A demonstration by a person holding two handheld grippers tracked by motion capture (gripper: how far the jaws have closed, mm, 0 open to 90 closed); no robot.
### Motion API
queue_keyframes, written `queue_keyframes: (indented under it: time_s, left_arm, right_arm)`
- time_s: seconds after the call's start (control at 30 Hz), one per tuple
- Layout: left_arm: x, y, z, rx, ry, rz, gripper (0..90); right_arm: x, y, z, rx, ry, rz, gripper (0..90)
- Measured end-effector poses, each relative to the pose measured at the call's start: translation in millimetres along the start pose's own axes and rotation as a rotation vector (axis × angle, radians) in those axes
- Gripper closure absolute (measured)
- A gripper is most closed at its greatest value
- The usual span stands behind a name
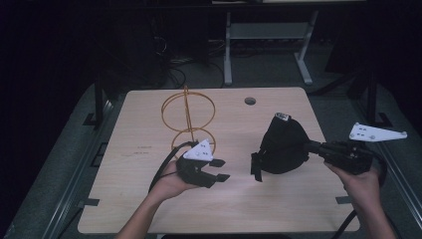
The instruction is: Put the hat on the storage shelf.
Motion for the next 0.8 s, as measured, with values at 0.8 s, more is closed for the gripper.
queue_keyframes:
  time_s: [0.8]
  left_arm:
    - [-8.7, -45.0, 1.0, 0.006, 0.058, 0.075, 36.3]
  right_arm:
    - [-9.1, 56.7, 2.4, 0.038, 0.014, 0.005, 88.1]
Point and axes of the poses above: each handheld gripper's, and its own axes: x roughly backward along the jaws, y roughly out of its top, z roughly to its left, the point moved 3 cm from there along -x, roughly forward along the jaws, and after that the axes turned 5 degrees about x, right-handed, at the moved point
